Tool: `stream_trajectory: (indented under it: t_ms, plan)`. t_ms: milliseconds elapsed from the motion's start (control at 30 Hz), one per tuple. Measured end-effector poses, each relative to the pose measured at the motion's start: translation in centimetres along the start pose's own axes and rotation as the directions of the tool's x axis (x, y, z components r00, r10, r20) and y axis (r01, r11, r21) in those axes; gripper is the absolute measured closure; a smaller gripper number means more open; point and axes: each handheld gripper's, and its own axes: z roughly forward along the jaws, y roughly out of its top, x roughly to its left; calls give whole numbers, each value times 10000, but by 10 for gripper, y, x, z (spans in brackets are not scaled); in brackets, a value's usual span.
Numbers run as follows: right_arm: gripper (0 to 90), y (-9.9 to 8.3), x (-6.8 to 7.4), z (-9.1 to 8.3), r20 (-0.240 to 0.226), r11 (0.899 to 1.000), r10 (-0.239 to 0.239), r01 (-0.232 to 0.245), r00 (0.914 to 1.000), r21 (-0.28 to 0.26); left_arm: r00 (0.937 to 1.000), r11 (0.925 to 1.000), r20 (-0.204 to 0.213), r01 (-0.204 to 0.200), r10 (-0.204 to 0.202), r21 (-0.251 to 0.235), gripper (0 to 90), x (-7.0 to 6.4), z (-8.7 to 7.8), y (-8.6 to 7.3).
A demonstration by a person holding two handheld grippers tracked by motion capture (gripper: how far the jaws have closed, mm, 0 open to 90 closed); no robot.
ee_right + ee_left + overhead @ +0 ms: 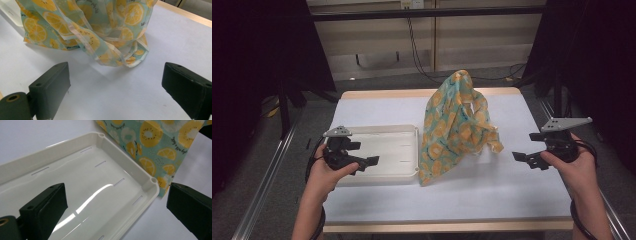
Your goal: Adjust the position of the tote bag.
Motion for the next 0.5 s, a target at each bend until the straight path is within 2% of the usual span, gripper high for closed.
stream_trajectory:
  t_ms: [67, 233, 367, 400, 433, 500]
  plan:
    - [79, -1, -1, 0, 35, 10000, 55, -55, 10000, 14, 9999, 9999, 120, 47, -46, -108, 24, -2, 0, 3]
    - [79, -1, 0, 3, -16, 9999, 81, -80, 10000, 107, 9998, 10000, 179, -53, 53, -33, 23, -3, 1, 11]
    - [77, -2, -1, 4, -16, 9997, 112, -112, 9999, 215, 9997, 9997, 254, 46, -40, -236, 22, -3, 2, 26]
    - [77, -3, -2, 3, 49, 9995, 174, -176, 9998, 270, 9998, 9999, 212, -43, 46, -102, 22, -4, 4, 35]
    - [77, -3, -2, 3, 49, 9995, 174, -176, 9998, 270, 9998, 9999, 212, -43, 46, -102, 22, -4, 4, 35]
    - [75, -5, -3, 4, 17, 9994, 213, -213, 9998, 283, 9995, 9996, 313, 28, -20, -269, 24, -5, 8, 47]
